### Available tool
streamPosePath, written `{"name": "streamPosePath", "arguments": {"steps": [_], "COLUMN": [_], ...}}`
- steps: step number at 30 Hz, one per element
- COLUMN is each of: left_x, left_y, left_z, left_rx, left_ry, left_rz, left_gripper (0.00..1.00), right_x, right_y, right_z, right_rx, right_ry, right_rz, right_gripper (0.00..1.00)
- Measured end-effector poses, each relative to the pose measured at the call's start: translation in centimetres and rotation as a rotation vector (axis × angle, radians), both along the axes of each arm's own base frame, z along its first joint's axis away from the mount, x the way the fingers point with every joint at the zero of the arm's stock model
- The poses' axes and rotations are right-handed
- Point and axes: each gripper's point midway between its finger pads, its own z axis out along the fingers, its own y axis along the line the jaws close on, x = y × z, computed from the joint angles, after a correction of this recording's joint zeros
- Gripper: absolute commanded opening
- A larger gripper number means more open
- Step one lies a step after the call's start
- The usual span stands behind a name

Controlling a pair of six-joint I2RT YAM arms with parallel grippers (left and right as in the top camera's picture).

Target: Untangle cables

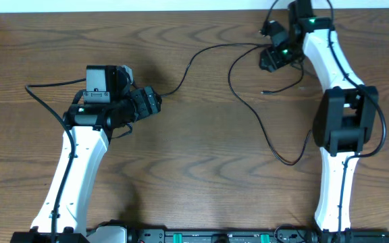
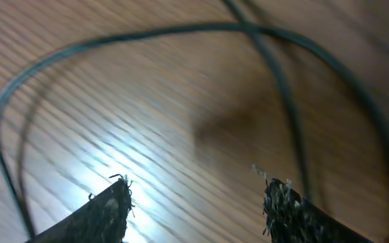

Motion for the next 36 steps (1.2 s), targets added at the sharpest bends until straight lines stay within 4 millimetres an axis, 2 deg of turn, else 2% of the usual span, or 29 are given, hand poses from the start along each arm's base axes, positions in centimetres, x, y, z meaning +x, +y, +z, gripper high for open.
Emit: {"name": "streamPosePath", "arguments": {"steps": [2, 8, 11, 16, 20, 23, 29, 36], "left_x": [0.0, 0.0, 0.0, 0.0, 0.0, 0.0, 0.0, 0.0], "left_y": [0.0, 0.0, 0.0, 0.0, 0.0, 0.0, 0.0, 0.0], "left_z": [0.0, 0.0, 0.0, 0.0, 0.0, 0.0, 0.0, 0.0], "left_rx": [0.000, 0.000, 0.000, 0.000, 0.000, 0.000, 0.000, 0.000], "left_ry": [0.000, 0.000, 0.000, 0.000, 0.000, 0.000, 0.000, 0.000], "left_rz": [0.000, 0.000, 0.000, 0.000, 0.000, 0.000, 0.000, 0.000], "left_gripper": [0.87, 0.87, 0.87, 0.87, 0.87, 0.87, 0.87, 0.87], "right_x": [0.2, 0.6, 1.7, 2.5, 2.5, 2.4, 2.2, 2.6], "right_y": [-1.1, -1.4, -1.6, -1.8, -1.8, -1.8, -2.3, -3.5], "right_z": [0.0, 0.1, 0.2, -1.3, -2.0, -2.3, -3.8, -3.9], "right_rx": [-0.011, -0.033, -0.058, -0.068, -0.068, -0.068, -0.057, -0.049], "right_ry": [-0.007, -0.044, -0.094, -0.108, -0.097, -0.091, -0.051, -0.053], "right_rz": [-0.001, 0.055, 0.075, 0.069, 0.069, 0.065, 0.022, -0.026], "right_gripper": [0.61, 0.63, 0.54, 0.54, 0.52, 0.45, 0.01, 0.01]}}
